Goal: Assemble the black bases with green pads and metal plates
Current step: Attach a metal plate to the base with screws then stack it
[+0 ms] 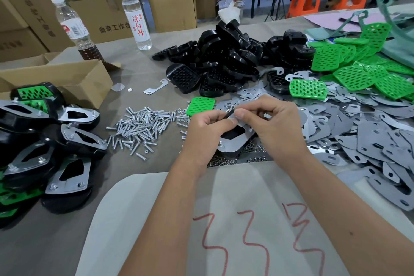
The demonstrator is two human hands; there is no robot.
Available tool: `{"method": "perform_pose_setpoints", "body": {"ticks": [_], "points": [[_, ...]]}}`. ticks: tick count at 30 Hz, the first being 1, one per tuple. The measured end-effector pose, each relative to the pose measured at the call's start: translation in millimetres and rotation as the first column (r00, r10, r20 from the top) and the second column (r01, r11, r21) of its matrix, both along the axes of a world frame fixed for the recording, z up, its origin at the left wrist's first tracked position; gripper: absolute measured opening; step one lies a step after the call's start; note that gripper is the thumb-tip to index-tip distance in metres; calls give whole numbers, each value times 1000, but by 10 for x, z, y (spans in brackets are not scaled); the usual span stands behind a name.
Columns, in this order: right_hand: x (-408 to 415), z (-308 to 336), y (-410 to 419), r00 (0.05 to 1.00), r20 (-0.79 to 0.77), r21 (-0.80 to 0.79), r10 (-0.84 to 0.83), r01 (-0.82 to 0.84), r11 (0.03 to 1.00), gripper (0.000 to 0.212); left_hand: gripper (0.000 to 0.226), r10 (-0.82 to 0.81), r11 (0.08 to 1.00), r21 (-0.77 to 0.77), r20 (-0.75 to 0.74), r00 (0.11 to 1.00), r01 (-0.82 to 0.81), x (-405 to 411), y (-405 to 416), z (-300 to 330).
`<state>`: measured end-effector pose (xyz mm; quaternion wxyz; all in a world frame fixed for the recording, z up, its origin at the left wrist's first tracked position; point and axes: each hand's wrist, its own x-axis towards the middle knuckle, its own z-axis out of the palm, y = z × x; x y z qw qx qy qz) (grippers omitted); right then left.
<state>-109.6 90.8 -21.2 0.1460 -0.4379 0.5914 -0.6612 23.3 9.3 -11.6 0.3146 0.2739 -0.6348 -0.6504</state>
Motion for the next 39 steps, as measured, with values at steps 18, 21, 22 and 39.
{"method": "perform_pose_setpoints", "body": {"ticks": [18,21,22,39], "points": [[-163,6,79,979,-64,60,195,-192,980,14,6,-76,994,83,47,996,72,63,-38,22],[-185,13,94,967,-16,66,256,-254,965,12,17,-119,987,116,47,992,113,96,-62,27],[-180,17,101,967,-23,67,255,-253,965,11,22,-122,986,117,48,991,116,103,-60,29],[-144,22,128,980,17,56,198,-199,978,10,5,-4,979,205,6,1000,3,60,-78,40]]}}
